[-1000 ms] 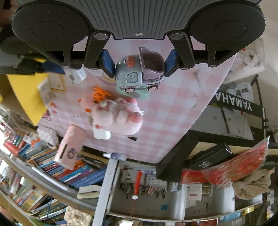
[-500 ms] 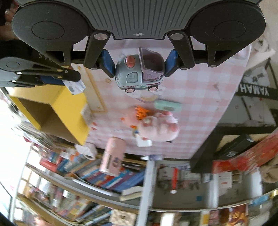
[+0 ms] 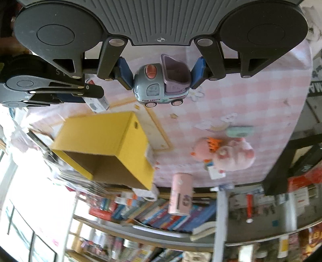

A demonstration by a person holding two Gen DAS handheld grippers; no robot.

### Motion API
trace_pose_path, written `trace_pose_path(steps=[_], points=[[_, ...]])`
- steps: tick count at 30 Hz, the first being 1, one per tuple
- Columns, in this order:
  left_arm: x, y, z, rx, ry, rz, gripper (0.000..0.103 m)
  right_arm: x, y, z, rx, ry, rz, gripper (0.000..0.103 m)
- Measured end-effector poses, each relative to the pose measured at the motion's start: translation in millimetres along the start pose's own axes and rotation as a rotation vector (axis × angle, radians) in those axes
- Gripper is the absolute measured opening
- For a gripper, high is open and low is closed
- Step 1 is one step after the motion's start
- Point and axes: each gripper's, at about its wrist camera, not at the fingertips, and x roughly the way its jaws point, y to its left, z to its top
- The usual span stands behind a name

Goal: Organize objects
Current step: 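Carry the toy car and white card box over the yellow box with both tools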

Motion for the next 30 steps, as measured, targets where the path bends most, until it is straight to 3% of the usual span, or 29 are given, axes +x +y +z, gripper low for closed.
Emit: trace_pose_path(steps=[19,30], points=[[10,-54,-3,0.136,0.029,-0.176,0.060,-46,-45,-42,0.164,0.038,-0.185,0.028],[13,-74,1,0.185,0.022,-0.211,0.060,-59,-68,-49,0.219,0.022,-0.232,0.028]])
